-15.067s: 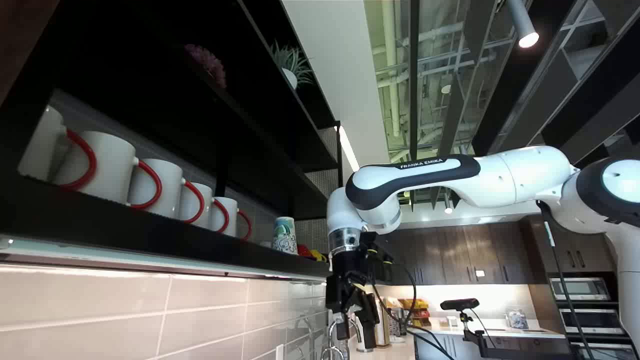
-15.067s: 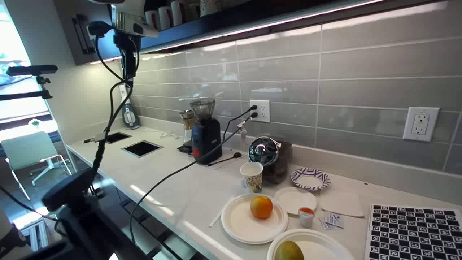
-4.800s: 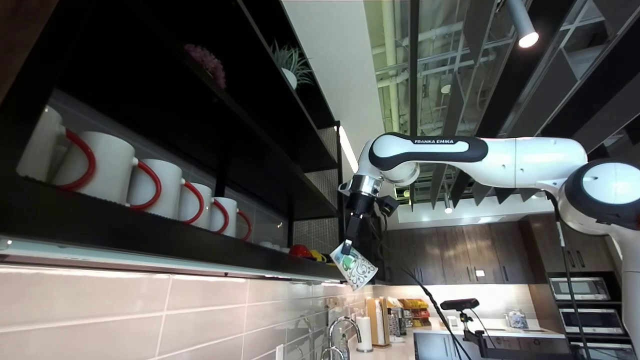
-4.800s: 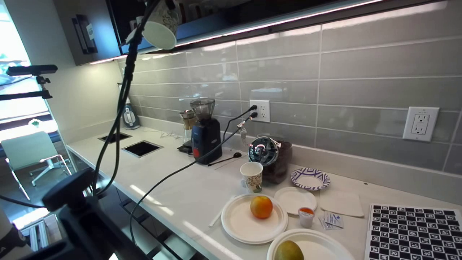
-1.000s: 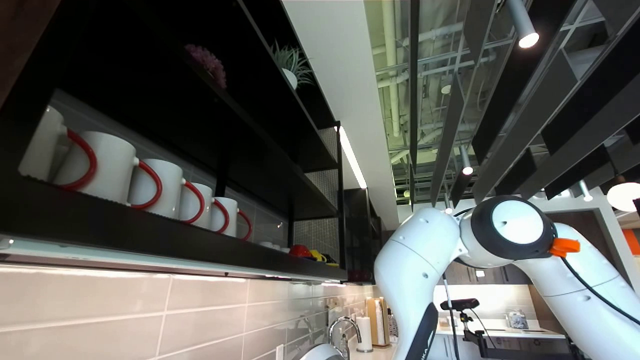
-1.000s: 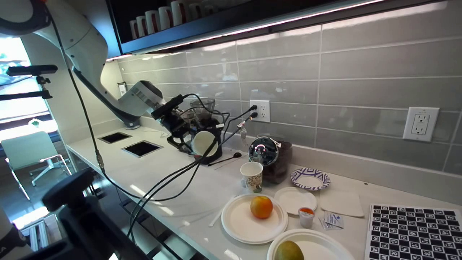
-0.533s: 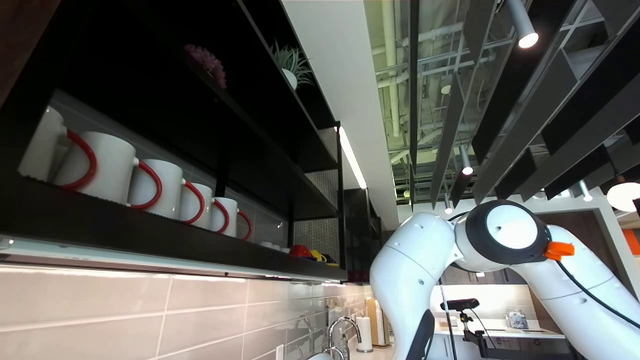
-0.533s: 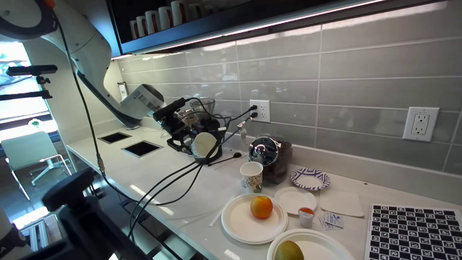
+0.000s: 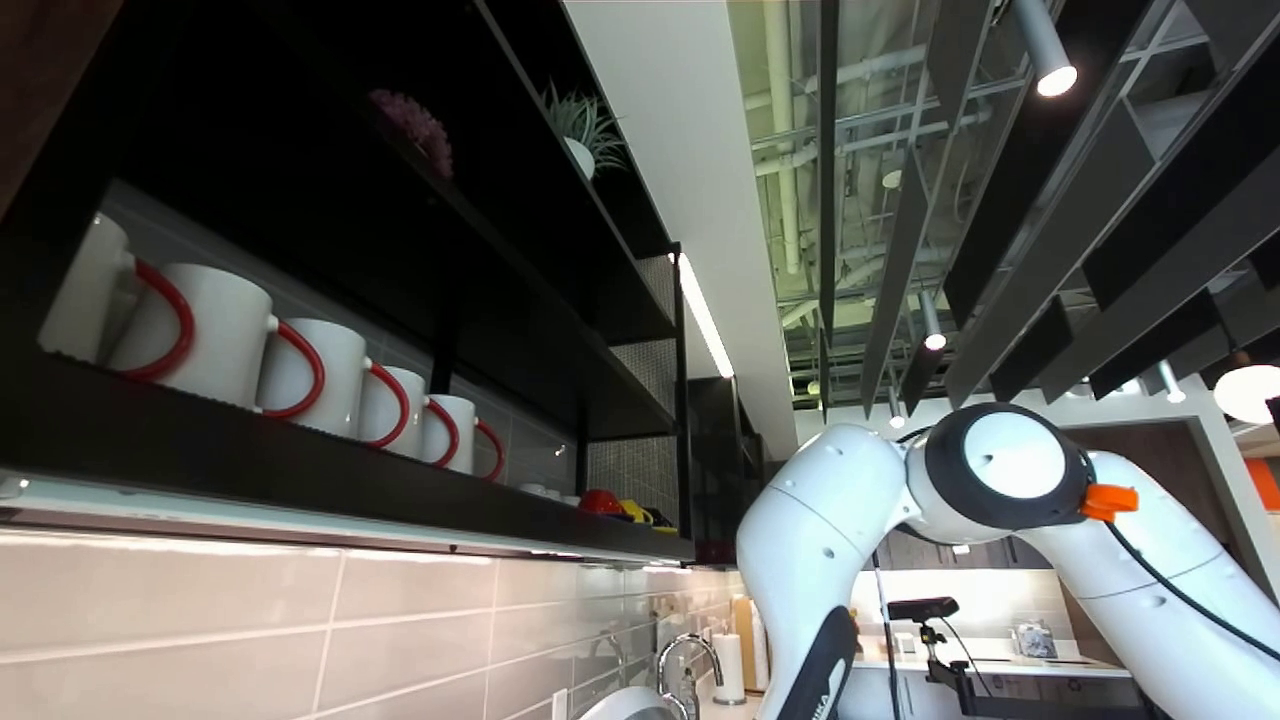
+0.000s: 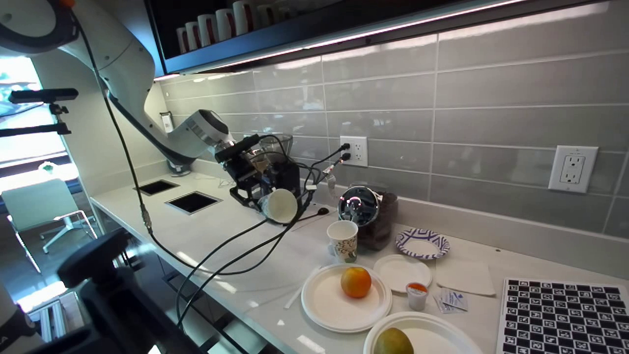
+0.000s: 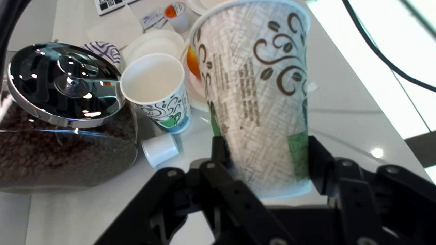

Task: Take the cup out of the cupboard and put it on the counter

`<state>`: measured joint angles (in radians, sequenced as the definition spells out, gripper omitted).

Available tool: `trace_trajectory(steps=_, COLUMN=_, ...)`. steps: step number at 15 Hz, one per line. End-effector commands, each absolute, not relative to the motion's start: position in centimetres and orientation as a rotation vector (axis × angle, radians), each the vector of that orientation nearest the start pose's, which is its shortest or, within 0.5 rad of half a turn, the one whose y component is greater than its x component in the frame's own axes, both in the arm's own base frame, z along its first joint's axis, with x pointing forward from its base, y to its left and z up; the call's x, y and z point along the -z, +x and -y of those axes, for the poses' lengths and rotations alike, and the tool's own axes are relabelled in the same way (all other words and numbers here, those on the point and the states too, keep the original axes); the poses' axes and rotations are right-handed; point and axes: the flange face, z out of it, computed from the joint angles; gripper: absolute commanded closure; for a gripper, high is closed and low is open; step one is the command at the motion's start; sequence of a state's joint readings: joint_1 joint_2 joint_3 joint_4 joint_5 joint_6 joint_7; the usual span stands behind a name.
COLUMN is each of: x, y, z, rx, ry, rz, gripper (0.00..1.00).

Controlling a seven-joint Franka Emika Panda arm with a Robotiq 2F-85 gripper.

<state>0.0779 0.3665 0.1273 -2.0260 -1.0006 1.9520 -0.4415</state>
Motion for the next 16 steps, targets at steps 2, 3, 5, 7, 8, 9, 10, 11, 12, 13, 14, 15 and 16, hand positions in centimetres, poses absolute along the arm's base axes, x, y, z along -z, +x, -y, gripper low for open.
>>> trace_trajectory(steps=2, x=-30.1, y=56.8, z=-3.0, rx=0.505, ry=2.152, rz=-1.456, gripper=0.66)
trace_trajectory(steps=3, x=-30.6, y=56.8, z=-2.3, rx=0.496, ry=2.212, rz=-1.465, gripper=0.66)
trace_trajectory(steps=5, x=-31.7, y=56.5, z=-1.1, rx=0.493, ry=2.334, rz=-1.482, gripper=0.66)
trace_trajectory(steps=7, x=-32.2, y=56.3, z=-0.1, rx=0.483, ry=2.458, rz=-1.499, gripper=0.66)
trace_trajectory(steps=8, x=-32.4, y=56.2, z=0.4, rx=0.478, ry=2.522, rz=-1.506, gripper=0.66)
trace_trajectory(steps=9, x=-32.3, y=56.0, z=0.9, rx=0.478, ry=2.586, rz=-1.506, gripper=0.66)
trace_trajectory(steps=10, x=-32.2, y=55.7, z=1.5, rx=0.481, ry=2.652, rz=-1.500, gripper=0.66)
trace_trajectory(steps=11, x=-32.0, y=55.4, z=2.2, rx=0.485, ry=2.716, rz=-1.490, gripper=0.66)
trace_trajectory(steps=12, x=-31.6, y=55.0, z=2.9, rx=0.497, ry=2.784, rz=-1.458, gripper=0.66)
trace_trajectory(steps=13, x=-31.4, y=54.7, z=3.3, rx=0.509, ry=2.853, rz=-1.416, gripper=0.66)
trace_trajectory(steps=14, x=-31.4, y=55.6, z=2.5, rx=0.503, ry=2.749, rz=-1.440, gripper=0.41)
trace_trajectory(steps=15, x=-31.2, y=55.3, z=3.0, rx=0.511, ry=2.793, rz=-1.421, gripper=0.41)
trace_trajectory(steps=16, x=-31.1, y=55.2, z=3.4, rx=0.515, ry=2.814, rz=-1.409, gripper=0.41)
